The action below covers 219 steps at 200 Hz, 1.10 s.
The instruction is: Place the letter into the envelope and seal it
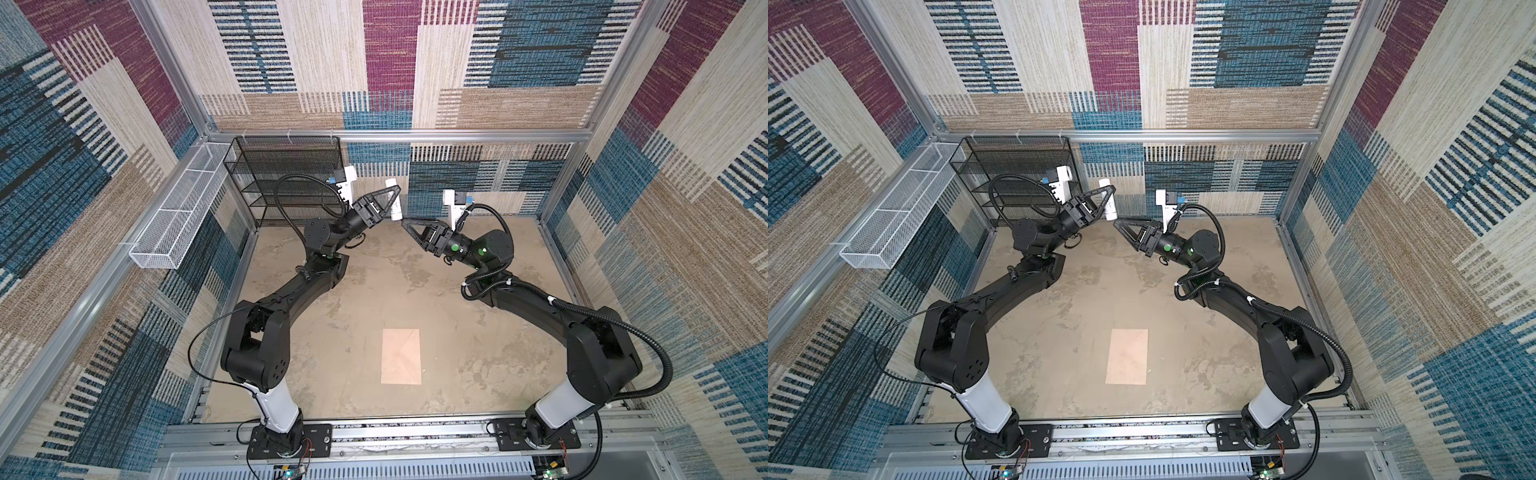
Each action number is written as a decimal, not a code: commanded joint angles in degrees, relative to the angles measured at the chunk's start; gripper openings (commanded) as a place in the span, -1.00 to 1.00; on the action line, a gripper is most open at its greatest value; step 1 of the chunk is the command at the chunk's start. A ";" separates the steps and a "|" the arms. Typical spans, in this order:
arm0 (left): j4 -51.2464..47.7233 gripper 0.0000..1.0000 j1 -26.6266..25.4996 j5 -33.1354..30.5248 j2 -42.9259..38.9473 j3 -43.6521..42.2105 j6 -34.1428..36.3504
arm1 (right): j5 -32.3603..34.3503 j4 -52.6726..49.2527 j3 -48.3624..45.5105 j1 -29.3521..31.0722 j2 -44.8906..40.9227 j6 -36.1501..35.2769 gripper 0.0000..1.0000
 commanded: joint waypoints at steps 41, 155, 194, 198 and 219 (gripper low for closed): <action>1.87 -1.00 -1.34 2.15 0.22 0.91 -1.15 | 0.37 0.38 -0.77 0.19 -0.58 0.73 0.07; 0.06 -1.00 -1.92 3.08 -0.27 0.19 0.19 | -0.16 1.35 -0.83 0.10 -0.97 0.98 -0.30; -5.76 -1.00 -2.57 5.45 -1.61 -0.20 5.00 | 1.19 -2.39 0.64 0.10 -1.61 -0.32 -0.32; -6.91 -1.00 -2.64 5.64 -2.00 -0.30 6.14 | 1.47 -3.11 0.82 0.10 -1.77 -0.72 -0.32; -12.04 -1.00 -3.17 5.68 -4.00 -1.24 11.17 | 2.07 -8.64 2.78 0.10 -2.78 -4.37 -0.40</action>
